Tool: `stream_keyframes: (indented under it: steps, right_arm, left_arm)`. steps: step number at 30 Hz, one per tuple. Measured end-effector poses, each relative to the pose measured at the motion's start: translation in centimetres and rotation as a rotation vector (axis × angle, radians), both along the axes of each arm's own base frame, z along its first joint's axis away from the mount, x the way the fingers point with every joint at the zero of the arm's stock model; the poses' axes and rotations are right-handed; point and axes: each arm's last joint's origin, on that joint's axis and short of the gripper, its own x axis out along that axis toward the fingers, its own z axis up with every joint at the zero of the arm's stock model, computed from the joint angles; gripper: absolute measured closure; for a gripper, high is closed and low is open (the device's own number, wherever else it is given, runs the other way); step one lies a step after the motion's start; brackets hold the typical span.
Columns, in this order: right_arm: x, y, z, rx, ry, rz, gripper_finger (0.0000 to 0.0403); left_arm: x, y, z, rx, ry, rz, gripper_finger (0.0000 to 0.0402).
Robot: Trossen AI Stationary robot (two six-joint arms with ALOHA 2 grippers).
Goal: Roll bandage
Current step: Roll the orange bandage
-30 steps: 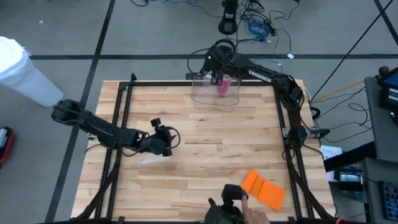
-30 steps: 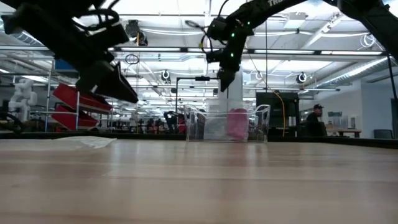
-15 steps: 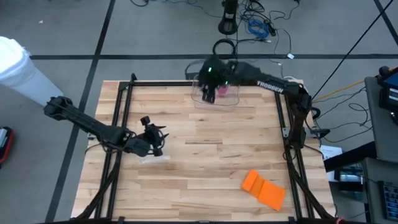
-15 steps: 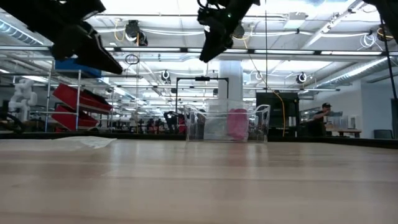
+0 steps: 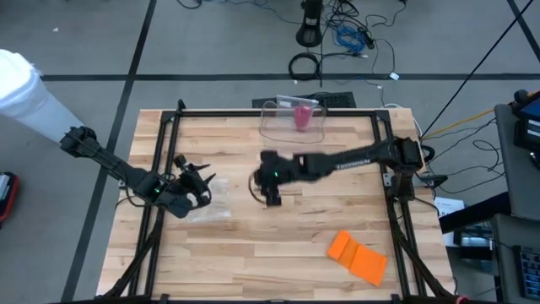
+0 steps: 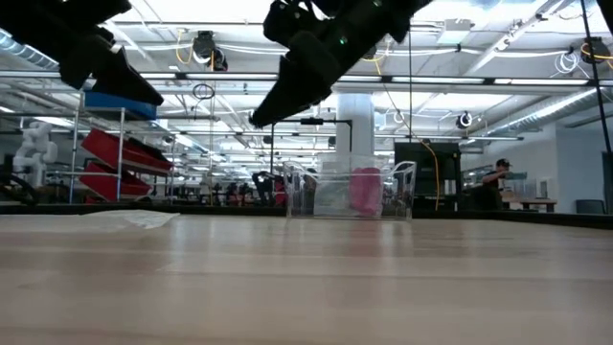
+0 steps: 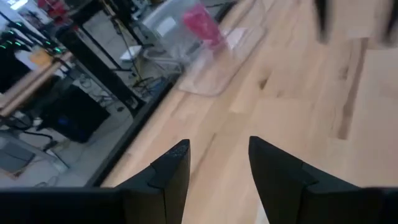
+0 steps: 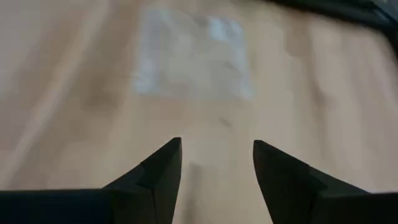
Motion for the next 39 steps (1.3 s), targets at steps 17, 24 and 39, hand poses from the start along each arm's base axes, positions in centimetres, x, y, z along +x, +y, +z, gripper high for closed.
stream_keyframes:
  steps: [17, 24, 39]
  right_arm:
    - [7.0, 5.3, -8.5, 0.155, -0.203, 0.111, 0.022]
    - [9.8, 5.9, -9.4, 0.141, -0.12, 0.123, 0.022]
    - [9.8, 6.3, -10.3, 0.081, 0.081, 0.044, 0.0264]
  left_arm:
    - [0.2, -0.3, 0.0, -0.081, -0.011, -0.037, 0.0231]
    - [0.3, -0.2, 0.0, -0.14, -0.056, -0.001, 0.0231]
    - [0.3, -0.2, 0.0, -0.147, -0.059, -0.004, 0.0231]
